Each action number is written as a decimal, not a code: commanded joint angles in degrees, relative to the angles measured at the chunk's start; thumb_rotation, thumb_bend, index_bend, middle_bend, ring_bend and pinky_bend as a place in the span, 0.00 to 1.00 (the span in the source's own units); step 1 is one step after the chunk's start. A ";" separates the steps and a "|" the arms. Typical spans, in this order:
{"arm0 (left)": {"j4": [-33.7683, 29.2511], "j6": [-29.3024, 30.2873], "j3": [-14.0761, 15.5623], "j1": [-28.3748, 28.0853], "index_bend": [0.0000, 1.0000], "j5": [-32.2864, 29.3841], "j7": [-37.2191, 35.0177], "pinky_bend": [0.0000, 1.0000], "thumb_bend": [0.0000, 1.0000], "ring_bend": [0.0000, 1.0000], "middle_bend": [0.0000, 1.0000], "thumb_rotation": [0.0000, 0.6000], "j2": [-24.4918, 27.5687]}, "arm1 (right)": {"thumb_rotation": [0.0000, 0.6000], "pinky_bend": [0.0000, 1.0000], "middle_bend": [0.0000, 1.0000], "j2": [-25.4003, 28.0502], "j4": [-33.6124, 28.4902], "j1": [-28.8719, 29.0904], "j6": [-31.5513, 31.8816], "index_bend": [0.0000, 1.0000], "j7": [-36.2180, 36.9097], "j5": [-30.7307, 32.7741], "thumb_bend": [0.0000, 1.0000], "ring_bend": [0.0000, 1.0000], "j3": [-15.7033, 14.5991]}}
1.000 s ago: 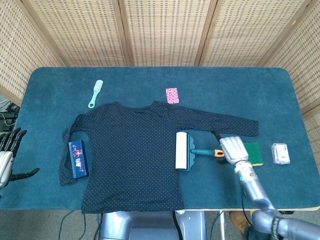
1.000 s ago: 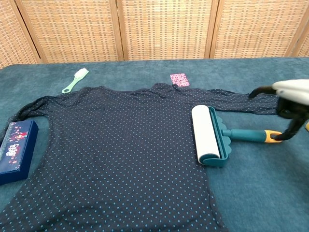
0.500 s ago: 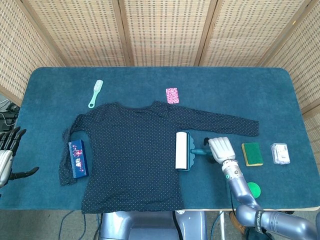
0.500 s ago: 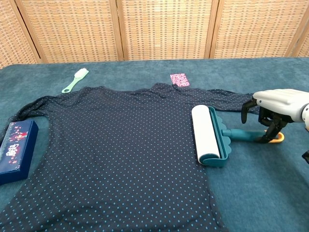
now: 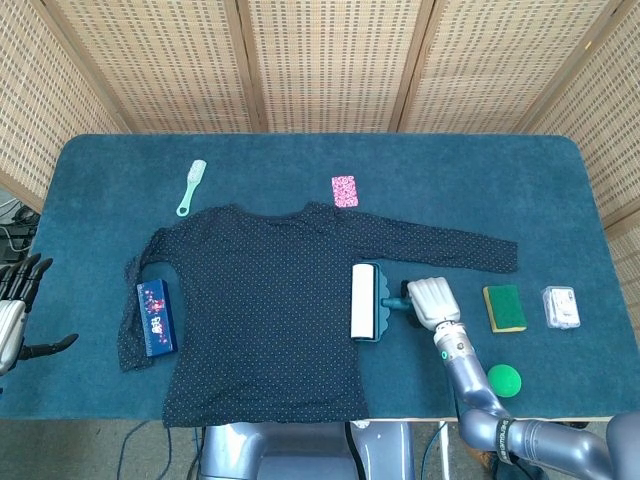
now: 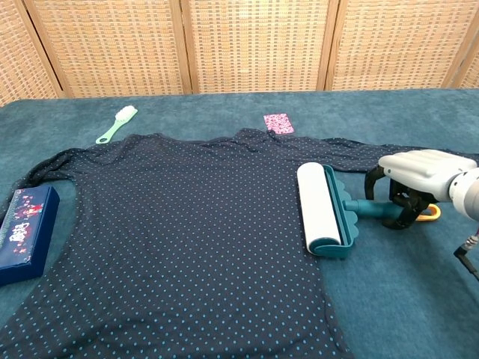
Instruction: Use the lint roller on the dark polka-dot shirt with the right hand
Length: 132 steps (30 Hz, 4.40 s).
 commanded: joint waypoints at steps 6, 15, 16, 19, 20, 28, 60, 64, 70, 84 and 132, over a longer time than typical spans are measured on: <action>0.06 -0.04 -0.05 -0.04 0.00 -0.08 -0.47 0.00 0.00 0.00 0.00 1.00 0.10 | 1.00 1.00 1.00 -1.33 1.75 0.34 0.37 0.51 -0.42 0.22 0.62 1.00 -0.74; -0.02 -0.14 0.05 -0.10 0.00 0.07 -0.74 0.00 0.00 0.00 0.00 1.00 0.23 | 1.00 1.00 1.00 -0.62 0.39 0.62 2.73 0.63 -0.44 -2.33 0.84 1.00 -0.34; -0.02 -0.16 0.06 -0.10 0.00 0.08 -0.79 0.00 0.00 0.00 0.00 1.00 0.25 | 1.00 1.00 1.00 -0.33 -0.13 0.88 3.01 0.63 -1.09 -2.37 0.84 1.00 -0.13; 0.02 -0.27 0.08 -0.13 0.00 0.04 -1.06 0.00 0.00 0.00 0.00 1.00 0.30 | 1.00 1.00 1.00 0.51 -1.83 1.91 3.89 0.64 -3.98 -1.92 0.85 1.00 0.60; 0.03 -0.31 0.05 -0.15 0.00 0.00 -1.18 0.00 0.00 0.00 0.00 1.00 0.34 | 1.00 1.00 1.00 0.80 -2.61 2.43 4.29 0.64 -5.56 -1.49 0.85 1.00 0.91; 0.28 -1.14 0.01 -0.49 0.00 -0.15 -2.33 0.00 0.00 0.00 0.00 1.00 0.67 | 1.00 1.00 1.00 1.09 -6.47 7.78 7.78 0.67 -21.44 4.17 0.86 1.00 3.06; 2.84 -6.33 -0.81 -2.69 0.00 -2.30 -9.78 0.00 0.00 0.00 0.00 1.00 2.21 | 1.00 1.00 1.00 -16.21 2.56 28.51 23.25 0.72 -60.96 26.38 0.87 1.00 3.86; 2.77 -6.14 -0.73 -2.65 0.00 -2.02 -9.92 0.00 0.00 0.00 0.00 1.00 2.30 | 1.00 1.00 1.00 -17.69 2.75 29.08 23.91 0.72 -61.93 24.52 0.87 1.00 2.54; 2.67 -6.00 -0.62 -2.65 0.00 -1.84 -9.73 0.00 0.00 0.00 0.00 1.00 2.23 | 1.00 1.00 1.00 -20.89 1.36 30.57 24.66 0.72 -63.87 22.23 0.87 1.00 1.69; 2.72 -6.23 -0.55 -2.82 0.00 -2.09 -9.57 0.00 0.00 0.00 0.00 1.00 2.17 | 1.00 1.00 1.00 -28.04 -1.46 32.87 25.62 0.72 -67.19 17.37 0.87 1.00 0.30; 2.57 -6.77 -0.63 -3.31 0.00 -3.09 -8.49 0.00 0.00 0.00 0.00 1.00 1.80 | 1.00 1.00 1.00 -22.92 8.93 27.26 22.57 0.72 -70.54 13.15 0.86 1.00 -2.48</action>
